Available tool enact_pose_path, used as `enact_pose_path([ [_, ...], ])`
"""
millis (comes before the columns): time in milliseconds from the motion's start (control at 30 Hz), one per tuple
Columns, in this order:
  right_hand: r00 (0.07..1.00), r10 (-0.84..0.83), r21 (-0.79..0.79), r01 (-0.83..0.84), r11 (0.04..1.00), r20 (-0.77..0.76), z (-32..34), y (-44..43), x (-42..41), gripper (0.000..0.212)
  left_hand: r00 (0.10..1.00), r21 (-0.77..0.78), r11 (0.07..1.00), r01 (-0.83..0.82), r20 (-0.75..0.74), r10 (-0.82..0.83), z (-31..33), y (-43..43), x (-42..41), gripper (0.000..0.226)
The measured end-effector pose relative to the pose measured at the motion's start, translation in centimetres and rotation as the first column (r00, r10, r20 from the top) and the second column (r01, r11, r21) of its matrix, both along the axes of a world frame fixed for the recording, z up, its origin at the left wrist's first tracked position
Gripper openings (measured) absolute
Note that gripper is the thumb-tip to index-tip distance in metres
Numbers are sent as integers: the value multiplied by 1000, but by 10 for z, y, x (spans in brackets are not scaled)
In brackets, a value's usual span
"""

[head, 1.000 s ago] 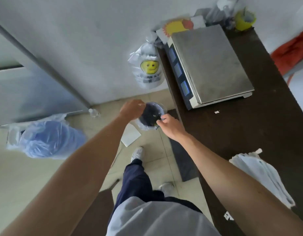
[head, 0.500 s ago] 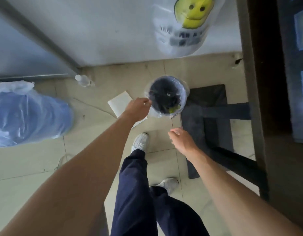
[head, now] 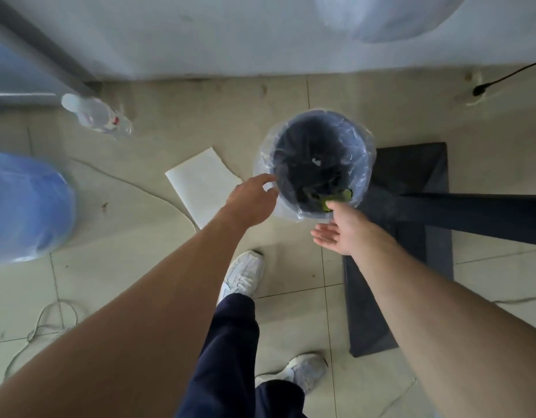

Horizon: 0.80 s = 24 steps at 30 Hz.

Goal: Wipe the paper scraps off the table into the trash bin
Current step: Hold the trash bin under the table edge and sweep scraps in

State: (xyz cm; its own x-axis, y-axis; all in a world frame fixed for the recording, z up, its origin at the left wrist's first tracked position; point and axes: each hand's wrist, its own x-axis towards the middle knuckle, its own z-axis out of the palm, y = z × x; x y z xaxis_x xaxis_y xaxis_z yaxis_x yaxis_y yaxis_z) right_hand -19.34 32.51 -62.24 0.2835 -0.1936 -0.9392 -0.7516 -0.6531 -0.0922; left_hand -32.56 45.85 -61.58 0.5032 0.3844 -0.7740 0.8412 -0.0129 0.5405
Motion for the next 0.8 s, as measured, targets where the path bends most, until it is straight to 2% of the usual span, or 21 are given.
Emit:
enact_pose_path([
  [100, 1000, -6, -28, 5, 1000, -14, -21, 2, -1, 33, 990, -93, 986, -141, 2, 142, -13, 6, 12, 41],
  [200, 997, -75, -56, 75, 996, -7, -32, -1, -3, 28, 950, -270, 915, -301, -6, 311, -19, 13, 18, 38],
  [267, 992, -128, -60, 128, 990, -10, -36, -4, -2, 27, 933, -327, 881, -341, -4, 359, -21, 15, 17, 37],
  [400, 991, -133, -50, 134, 990, 22, -34, -1, 6, 21, 943, -307, 896, -322, -17, 333, -16, 18, 15, 38],
  [533, 995, -91, 29, 89, 996, 47, -17, 12, 13, 23, 943, -281, 904, -324, -14, 333, -9, 22, 18, 40],
  [800, 998, -50, 82, 46, 996, 49, 36, 4, 9, 26, 955, -231, 928, -292, -7, 298, 37, 31, 4, 62],
])
